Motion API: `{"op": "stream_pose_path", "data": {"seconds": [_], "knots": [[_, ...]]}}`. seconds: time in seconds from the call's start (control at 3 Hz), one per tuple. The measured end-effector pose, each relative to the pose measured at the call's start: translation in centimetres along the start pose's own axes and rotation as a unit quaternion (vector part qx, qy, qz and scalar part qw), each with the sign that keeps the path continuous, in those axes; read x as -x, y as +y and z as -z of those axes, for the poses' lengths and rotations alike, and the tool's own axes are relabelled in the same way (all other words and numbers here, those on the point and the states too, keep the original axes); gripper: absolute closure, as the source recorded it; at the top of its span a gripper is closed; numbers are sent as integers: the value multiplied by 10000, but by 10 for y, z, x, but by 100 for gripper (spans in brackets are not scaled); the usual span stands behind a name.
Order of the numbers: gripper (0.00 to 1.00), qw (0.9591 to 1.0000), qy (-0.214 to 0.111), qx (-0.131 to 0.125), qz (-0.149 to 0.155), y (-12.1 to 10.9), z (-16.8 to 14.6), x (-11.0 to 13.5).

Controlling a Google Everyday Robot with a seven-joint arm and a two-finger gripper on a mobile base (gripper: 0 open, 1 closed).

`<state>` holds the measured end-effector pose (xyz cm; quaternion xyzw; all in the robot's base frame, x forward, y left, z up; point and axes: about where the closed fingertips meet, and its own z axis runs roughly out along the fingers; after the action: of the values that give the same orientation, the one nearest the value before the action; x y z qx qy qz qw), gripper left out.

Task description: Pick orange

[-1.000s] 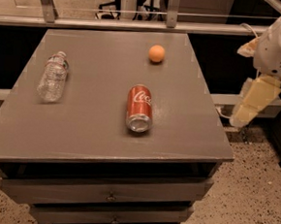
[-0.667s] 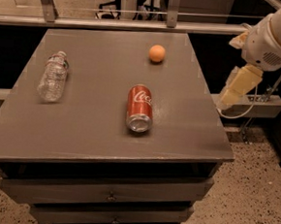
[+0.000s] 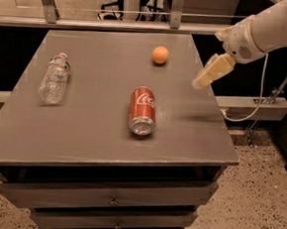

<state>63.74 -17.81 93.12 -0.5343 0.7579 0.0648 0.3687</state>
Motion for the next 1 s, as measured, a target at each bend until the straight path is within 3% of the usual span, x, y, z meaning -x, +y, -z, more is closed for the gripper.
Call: {"op": "stream_pose_path", "data": {"seconds": [0.33,1.0], "knots": [[0,9981,-587,-78,-159,-23,-32,19],[0,9885,-1395,-200,-551,-70,-92,42]]}}
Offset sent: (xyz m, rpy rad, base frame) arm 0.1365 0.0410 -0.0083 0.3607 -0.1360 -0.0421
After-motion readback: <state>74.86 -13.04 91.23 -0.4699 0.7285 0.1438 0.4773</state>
